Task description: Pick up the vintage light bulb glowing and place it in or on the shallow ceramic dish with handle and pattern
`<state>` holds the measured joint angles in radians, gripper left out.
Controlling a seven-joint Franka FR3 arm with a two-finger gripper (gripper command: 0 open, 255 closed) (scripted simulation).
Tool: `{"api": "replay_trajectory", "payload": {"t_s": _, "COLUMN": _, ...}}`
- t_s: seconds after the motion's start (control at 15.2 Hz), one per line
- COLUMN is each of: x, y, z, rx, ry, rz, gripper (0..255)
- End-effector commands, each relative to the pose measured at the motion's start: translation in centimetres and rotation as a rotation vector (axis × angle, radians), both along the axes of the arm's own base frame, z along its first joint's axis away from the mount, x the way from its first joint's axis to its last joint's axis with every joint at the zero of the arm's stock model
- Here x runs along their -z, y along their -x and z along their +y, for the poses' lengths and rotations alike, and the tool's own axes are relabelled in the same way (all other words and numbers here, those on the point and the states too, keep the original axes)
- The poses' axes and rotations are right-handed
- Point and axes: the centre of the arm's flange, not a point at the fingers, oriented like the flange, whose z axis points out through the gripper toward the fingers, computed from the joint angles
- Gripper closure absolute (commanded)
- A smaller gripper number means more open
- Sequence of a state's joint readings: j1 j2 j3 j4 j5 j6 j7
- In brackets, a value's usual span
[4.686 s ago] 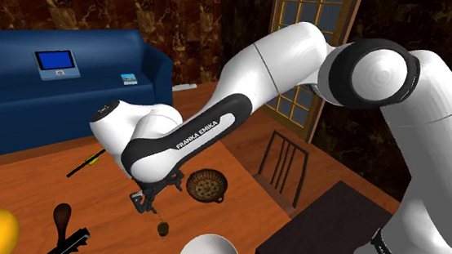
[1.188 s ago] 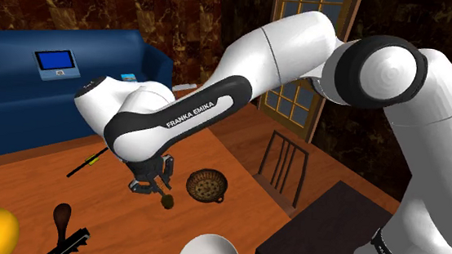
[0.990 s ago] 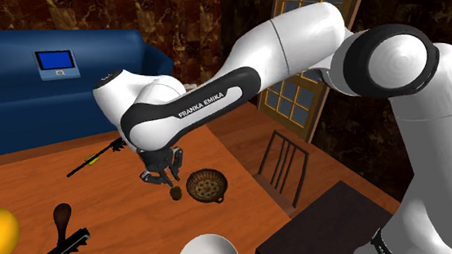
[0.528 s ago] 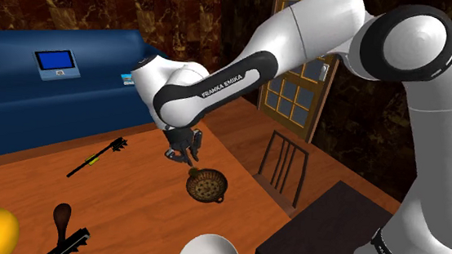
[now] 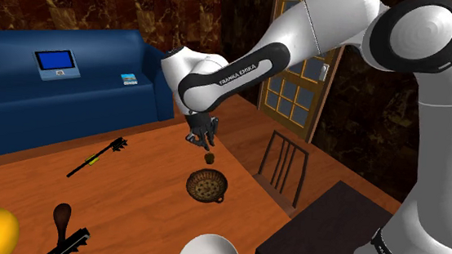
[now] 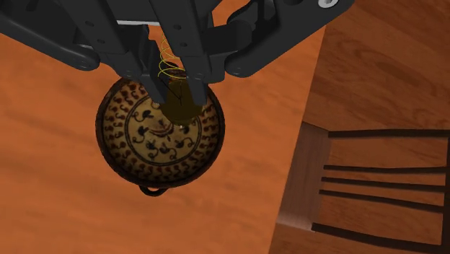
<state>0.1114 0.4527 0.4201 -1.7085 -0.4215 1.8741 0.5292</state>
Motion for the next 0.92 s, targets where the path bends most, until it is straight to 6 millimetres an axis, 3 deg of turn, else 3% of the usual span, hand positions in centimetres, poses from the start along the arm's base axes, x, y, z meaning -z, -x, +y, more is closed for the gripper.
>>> {"api": "replay_trajectory", "payload": {"t_s": 0.0, "x": 0.8, "y": 0.0, "z": -0.3, "rx": -0.001, "ry": 0.000, "rz": 0.000, "gripper": 255}}
{"api": "replay_trajectory", "payload": {"t_s": 0.86, "x": 7.7, "y": 0.0, "z": -0.3, "rx": -0.001, "ry": 0.000, "rz": 0.000, "gripper": 255}}
